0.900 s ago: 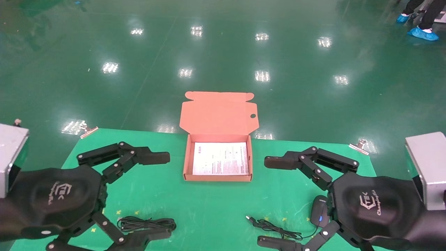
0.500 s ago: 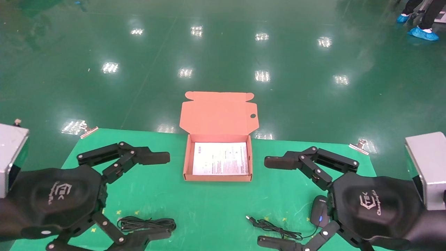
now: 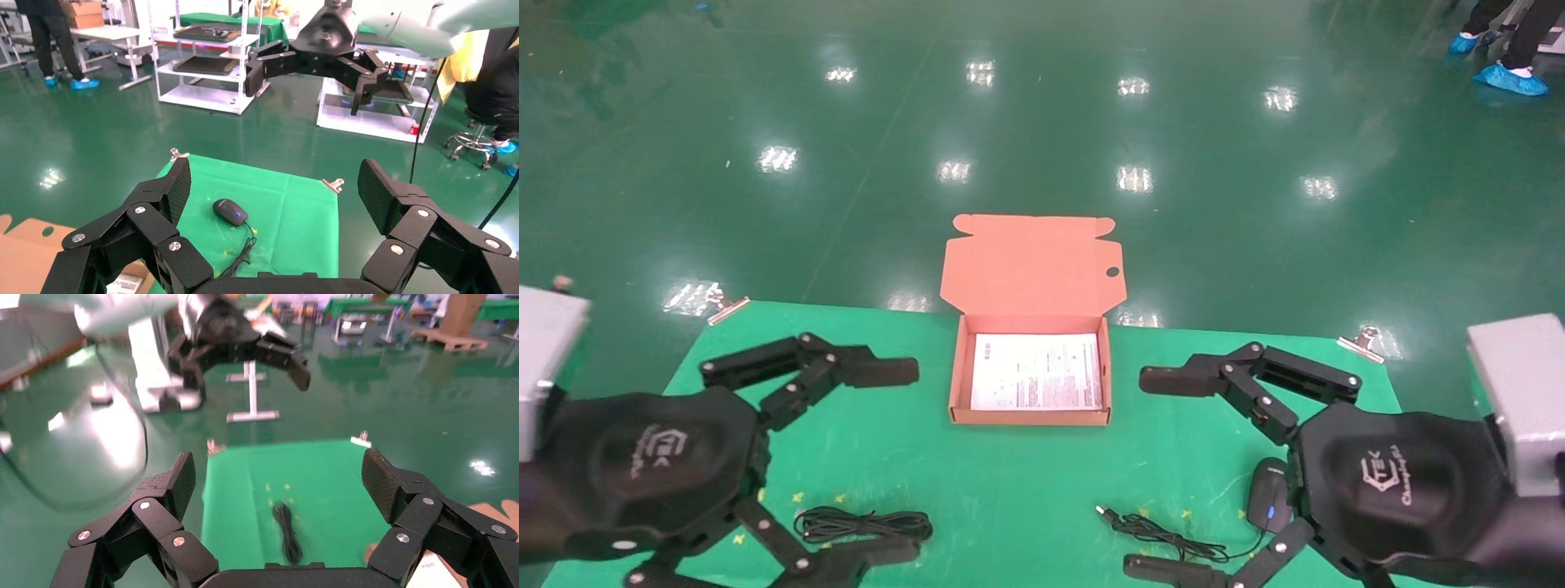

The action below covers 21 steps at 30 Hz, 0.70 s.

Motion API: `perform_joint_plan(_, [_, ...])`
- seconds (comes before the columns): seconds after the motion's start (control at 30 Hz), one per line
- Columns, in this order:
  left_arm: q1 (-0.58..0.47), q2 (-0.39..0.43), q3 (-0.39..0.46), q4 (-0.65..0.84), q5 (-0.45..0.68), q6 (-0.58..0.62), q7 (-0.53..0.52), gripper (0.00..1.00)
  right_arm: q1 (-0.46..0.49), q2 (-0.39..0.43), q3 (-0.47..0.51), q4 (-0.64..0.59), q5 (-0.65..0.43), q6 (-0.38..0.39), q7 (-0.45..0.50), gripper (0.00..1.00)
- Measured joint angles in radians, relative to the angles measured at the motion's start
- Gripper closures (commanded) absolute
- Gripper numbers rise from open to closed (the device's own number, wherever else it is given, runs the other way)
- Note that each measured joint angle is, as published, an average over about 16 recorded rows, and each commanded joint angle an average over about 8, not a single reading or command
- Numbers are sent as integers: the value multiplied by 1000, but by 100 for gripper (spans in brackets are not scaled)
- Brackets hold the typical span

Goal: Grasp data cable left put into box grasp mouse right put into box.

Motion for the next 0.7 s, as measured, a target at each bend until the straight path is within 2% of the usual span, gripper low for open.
perform_joint_plan(0.17, [-44, 7, 42, 6, 77, 10, -34, 0, 69, 1, -42, 18, -109, -21, -28, 0])
perform_joint_plan(0.33, [-105, 21, 102, 20, 196, 24, -63, 0, 171, -9, -126, 36, -275, -42, -83, 0])
perform_joint_plan(0.53, [-191, 57, 191, 42, 392, 39, -71, 0, 301, -49, -269, 49, -516, -51, -176, 0])
perform_joint_plan(0.7, [-258, 106, 278, 65, 580, 44, -56, 0, 367, -99, -390, 55, -705, -31, -251, 0])
